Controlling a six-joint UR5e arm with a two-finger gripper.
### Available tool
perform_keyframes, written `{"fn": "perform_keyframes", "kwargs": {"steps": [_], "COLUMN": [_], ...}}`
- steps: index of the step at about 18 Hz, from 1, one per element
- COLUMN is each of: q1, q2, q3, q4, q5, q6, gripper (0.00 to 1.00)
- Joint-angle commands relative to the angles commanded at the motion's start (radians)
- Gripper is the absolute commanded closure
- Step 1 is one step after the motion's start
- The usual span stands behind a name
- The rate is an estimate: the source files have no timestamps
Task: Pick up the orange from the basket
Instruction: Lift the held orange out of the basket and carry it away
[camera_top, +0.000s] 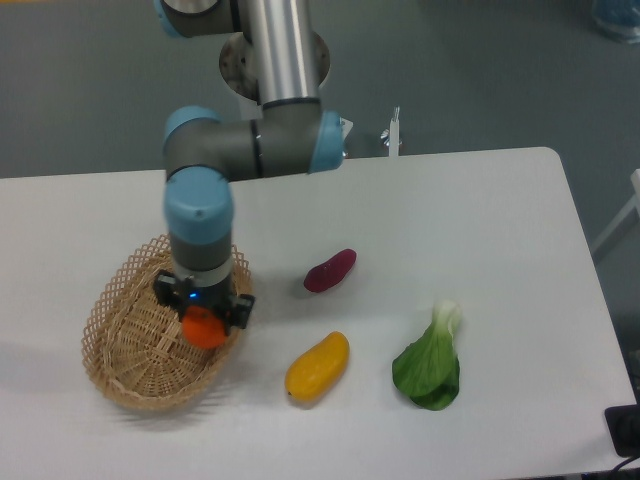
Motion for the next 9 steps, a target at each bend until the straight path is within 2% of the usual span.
{"fn": "perform_keyframes", "kwargs": {"steps": [4,8,9], "q1": [0.121,0.215,0.259], "q2": [0.032,0.032,0.034], "q3": [-0.002,0.011,0.018], "q4": [0.002,0.005,0.006], "q5": [0.011,0.069,0.069], "q6": [0.156,0.258,0.314], "gripper": [0.51,0.51,0.51]}}
